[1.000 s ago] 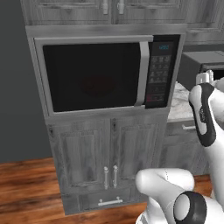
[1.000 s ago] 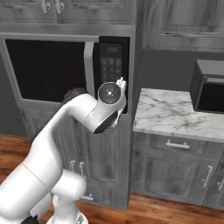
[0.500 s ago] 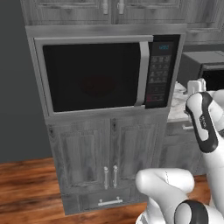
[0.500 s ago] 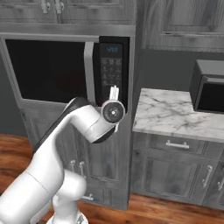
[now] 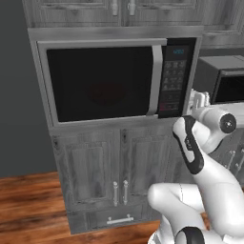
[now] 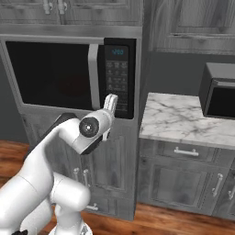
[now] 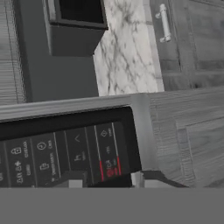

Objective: Pick the tomato from the sink and place it in the bowl. Then pick the bowl and place it in the microwave. Then close the microwave door and press the start button.

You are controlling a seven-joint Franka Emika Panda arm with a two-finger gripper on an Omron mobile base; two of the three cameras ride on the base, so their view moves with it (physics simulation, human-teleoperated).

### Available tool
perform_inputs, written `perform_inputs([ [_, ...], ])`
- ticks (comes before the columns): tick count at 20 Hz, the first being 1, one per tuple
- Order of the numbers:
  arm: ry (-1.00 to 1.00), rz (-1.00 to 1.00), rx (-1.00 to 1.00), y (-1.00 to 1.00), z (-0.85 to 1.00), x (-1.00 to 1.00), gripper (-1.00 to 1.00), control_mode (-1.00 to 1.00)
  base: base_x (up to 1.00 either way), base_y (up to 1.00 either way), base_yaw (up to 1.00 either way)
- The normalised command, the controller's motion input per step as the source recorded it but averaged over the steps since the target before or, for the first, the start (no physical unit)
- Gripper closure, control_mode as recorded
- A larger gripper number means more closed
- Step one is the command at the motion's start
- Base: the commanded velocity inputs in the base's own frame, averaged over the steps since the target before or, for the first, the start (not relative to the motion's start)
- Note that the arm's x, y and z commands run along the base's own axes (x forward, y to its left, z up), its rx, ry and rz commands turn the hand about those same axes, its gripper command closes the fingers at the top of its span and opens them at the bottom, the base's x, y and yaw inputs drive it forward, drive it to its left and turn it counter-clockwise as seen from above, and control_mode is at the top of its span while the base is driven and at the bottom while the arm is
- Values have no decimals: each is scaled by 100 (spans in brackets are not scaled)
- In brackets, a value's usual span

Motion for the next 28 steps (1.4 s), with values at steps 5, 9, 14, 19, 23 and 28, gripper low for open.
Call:
perform_inputs([
  [5,-10,-2,4,-10,-13,4,100,-100,0,0,0],
  [9,-2,5,11,-22,0,0,100,-100,0,0,0],
  [14,0,7,8,-4,0,0,100,-100,0,0,0],
  [19,0,3,3,0,1,0,100,-100,0,0,0],
  [23,0,4,2,0,1,15,100,-100,0,0,0],
  [28,0,10,3,0,0,17,100,-100,0,0,0],
])
